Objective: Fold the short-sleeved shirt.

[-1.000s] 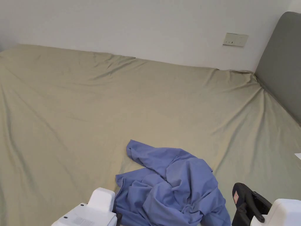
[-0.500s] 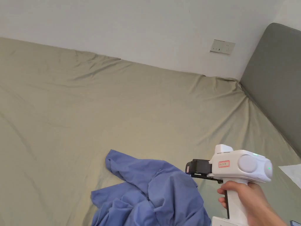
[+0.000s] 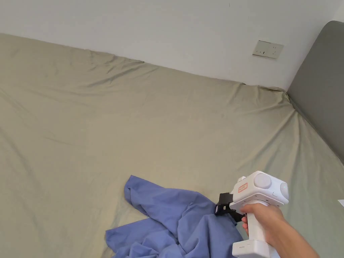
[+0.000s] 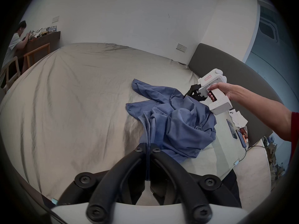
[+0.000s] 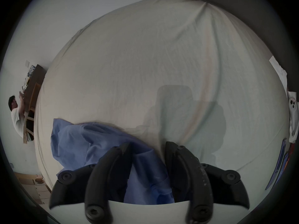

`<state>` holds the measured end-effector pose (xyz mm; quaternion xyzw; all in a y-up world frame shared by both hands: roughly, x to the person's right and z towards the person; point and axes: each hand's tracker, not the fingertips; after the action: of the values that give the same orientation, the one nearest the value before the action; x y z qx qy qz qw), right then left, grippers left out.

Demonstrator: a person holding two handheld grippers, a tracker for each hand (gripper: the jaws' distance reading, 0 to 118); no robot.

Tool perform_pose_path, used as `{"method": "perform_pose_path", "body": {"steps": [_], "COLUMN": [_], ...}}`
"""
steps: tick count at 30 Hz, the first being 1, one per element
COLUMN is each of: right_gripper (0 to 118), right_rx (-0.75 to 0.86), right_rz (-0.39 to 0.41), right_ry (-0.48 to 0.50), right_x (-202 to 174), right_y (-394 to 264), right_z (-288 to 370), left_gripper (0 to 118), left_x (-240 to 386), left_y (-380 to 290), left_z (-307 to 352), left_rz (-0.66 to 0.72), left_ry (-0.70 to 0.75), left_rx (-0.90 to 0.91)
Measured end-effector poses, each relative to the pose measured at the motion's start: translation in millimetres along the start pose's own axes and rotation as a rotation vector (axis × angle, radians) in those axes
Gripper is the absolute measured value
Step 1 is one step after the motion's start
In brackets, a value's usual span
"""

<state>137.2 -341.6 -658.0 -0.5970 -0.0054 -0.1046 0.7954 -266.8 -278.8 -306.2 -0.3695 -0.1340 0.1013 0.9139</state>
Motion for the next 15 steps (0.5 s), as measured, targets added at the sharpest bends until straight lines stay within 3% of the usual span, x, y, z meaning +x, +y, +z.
{"method": "perform_pose_path", "body": {"steps": [2, 4, 9, 11, 15], "right_gripper": [33, 9, 5, 4, 4], "right_rx": [0.017, 0.033, 0.125, 0.182, 0.321], "right_rz": [0.015, 0.011, 0.038, 0.043, 0.131], "right_ry": [-0.003, -0.007, 0.067, 0.143, 0.185], "right_x": [-2, 2, 8, 11, 6], "right_y": [-3, -4, -10, -17, -32], "right_z": [6, 16, 59, 85, 152], "left_gripper": [3, 3, 3, 3, 3], "left_x": [-3, -4, -12, -14, -28], "left_y": [2, 3, 11, 17, 36], "left_z": [1, 4, 14, 21, 40], "left_rz": [0.023, 0.021, 0.027, 0.02, 0.036], "left_ry": [-0.007, -0.008, -0.006, 0.005, 0.01], "left_rx": [0.0, 0.008, 0.035, 0.063, 0.121]}}
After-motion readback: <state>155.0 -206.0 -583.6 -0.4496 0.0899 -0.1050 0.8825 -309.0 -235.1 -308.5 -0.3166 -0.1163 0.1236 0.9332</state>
